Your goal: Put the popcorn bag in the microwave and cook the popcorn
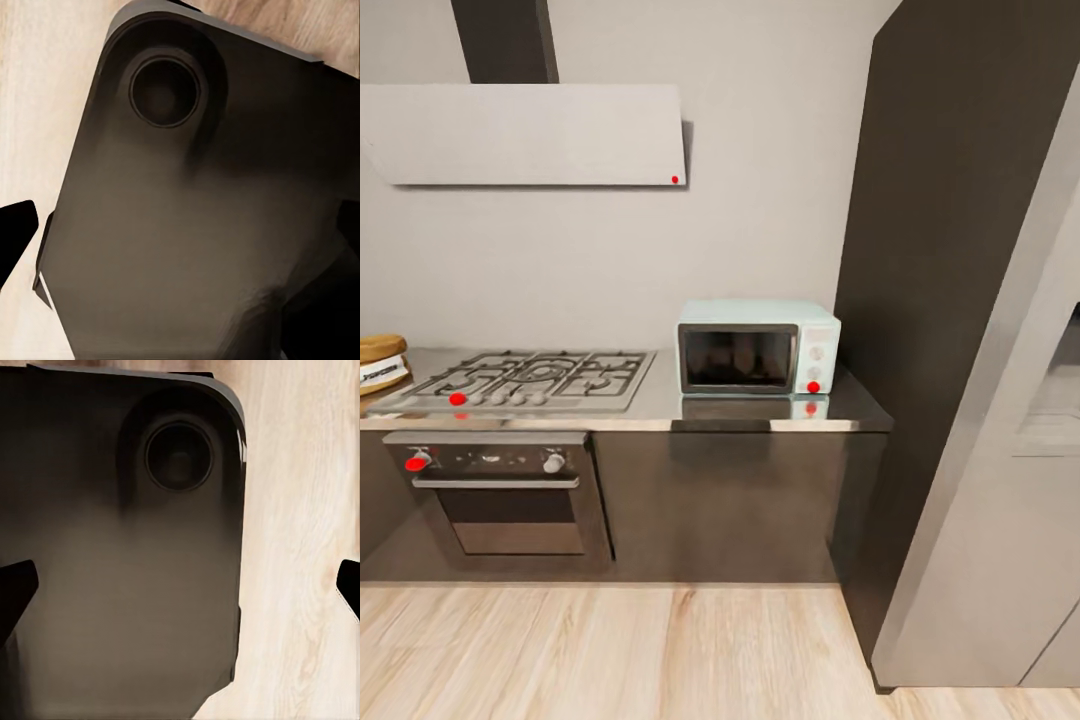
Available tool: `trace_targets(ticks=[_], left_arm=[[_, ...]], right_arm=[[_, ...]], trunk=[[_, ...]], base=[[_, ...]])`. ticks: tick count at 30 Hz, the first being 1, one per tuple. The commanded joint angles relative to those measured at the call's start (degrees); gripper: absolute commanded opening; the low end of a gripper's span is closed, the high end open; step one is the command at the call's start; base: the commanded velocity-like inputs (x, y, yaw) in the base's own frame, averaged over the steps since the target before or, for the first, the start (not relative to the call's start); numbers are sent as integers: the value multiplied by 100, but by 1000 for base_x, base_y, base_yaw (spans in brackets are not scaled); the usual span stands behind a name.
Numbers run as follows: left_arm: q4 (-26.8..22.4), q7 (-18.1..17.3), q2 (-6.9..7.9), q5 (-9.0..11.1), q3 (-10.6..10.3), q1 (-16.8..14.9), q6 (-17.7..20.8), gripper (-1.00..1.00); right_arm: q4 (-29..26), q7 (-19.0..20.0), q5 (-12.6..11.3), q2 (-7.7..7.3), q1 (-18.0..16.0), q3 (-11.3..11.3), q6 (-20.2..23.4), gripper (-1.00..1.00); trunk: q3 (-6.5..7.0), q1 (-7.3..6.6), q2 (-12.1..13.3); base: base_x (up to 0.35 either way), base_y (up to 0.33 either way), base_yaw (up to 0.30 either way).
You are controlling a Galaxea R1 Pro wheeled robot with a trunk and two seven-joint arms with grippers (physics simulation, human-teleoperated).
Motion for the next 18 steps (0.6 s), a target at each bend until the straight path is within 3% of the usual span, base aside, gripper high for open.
trace_targets(ticks=[1, 18], left_arm=[[-3, 4, -1, 33, -10, 1, -6, 100], [-1, 14, -1, 33, -10, 1, -14, 100]], right_arm=[[9, -5, 2, 0, -3, -1, -31, 100], [9, -5, 2, -7, -3, -1, -25, 100]], trunk=[[-4, 3, -2], [-4, 3, -2]], base=[[321, 0, 0], [319, 0, 0]])
